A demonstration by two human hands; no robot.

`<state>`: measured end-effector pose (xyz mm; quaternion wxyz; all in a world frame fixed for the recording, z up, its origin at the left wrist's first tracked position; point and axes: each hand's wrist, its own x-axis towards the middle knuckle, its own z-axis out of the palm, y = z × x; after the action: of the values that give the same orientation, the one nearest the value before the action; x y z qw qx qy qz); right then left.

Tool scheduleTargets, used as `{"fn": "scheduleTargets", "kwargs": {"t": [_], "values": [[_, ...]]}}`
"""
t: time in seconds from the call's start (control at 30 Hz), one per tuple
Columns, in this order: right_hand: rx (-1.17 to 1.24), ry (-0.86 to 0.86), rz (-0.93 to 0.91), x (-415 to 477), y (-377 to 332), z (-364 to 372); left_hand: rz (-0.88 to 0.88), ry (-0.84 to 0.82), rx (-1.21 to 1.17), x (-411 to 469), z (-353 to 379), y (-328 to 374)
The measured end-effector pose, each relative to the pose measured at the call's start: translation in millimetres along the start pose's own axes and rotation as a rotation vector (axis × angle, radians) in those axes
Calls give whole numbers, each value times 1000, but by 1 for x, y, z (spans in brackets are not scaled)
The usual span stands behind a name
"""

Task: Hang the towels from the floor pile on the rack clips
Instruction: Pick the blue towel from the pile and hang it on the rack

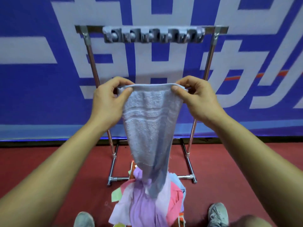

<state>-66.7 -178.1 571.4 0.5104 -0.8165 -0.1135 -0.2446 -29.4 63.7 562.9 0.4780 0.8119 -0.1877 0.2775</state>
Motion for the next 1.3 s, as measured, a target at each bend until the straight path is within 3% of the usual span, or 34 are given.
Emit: {"fn": "scheduleTargets", "kwargs": {"t": [0.17,0.5,0.6,0.77,0.9,1.03,1.3], "values": [[-14,-13,101,3,-11,-4,-32,-1,3,-2,-8,5],[133,63,404,-4,-7,27,-546,166,-202,-5,14,-5],[193,97,446,4,-13,25,-529,171,-181,1,11,2],[186,111,447,14,-21,15,-383,12,-97,12,0,5],[238,133,486,11,-16,22,-510,19,-112,10,11,12],[237,141,474,1,-11,36,-661,54,-293,0,26,26],[71,117,329,-14,-6,58,-644,55,-520,-27,52,42]]}}
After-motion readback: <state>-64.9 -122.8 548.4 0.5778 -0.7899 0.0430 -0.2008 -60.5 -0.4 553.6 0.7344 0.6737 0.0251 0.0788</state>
